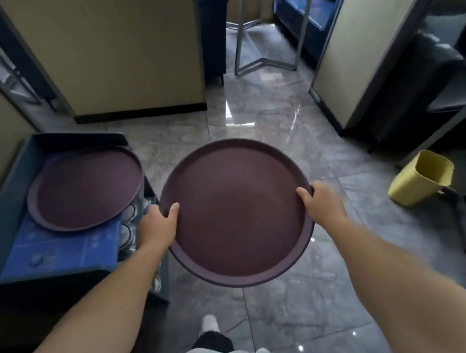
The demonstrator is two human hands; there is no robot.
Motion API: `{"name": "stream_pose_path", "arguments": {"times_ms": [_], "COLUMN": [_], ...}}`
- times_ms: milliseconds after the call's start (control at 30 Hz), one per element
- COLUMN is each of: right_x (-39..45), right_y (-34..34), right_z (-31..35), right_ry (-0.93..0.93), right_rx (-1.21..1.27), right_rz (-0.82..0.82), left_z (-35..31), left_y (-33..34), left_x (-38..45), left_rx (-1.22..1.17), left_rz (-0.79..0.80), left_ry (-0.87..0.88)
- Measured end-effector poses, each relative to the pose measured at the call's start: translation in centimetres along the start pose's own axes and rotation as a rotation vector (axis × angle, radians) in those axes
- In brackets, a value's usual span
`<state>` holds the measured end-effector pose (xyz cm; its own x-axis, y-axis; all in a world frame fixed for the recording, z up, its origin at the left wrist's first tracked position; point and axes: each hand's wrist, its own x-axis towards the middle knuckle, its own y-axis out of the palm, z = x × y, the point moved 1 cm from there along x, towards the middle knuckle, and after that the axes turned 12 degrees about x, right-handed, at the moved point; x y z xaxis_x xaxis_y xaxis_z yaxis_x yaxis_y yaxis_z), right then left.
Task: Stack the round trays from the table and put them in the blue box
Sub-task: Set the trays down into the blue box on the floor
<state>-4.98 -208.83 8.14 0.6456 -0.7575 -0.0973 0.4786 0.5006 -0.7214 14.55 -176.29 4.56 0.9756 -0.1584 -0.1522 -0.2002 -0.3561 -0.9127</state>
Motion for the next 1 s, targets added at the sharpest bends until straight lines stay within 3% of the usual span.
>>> {"name": "stream_pose_path", "arguments": {"times_ms": [233, 467, 700, 1000], "right_x": [10.9, 20.3, 26.4, 33.7], "right_y": [7.7, 14.7, 20.3, 31.1], "right_z": [6.5, 14.7, 21.8, 30.7], "right_ry": [-0.087, -0.151, -0.281, -0.49], "right_rx": [-0.047, -0.074, -0.084, -0.131], "right_rz": [0.111, 0.17, 0.235, 0.497], "left_z": [2.4, 4.2, 6.6, 10.7], "left_y": [0.3, -3.7, -6.1, -6.5], "left_x": [10.4, 20.0, 24.3, 26.9], "left_rx": [-0.007, -0.01, -0.074, -0.14], "left_rz": [-0.083, -0.1, -0.143, -0.207], "left_ry": [-0.126, -0.216, -0.357, -0.712]}}
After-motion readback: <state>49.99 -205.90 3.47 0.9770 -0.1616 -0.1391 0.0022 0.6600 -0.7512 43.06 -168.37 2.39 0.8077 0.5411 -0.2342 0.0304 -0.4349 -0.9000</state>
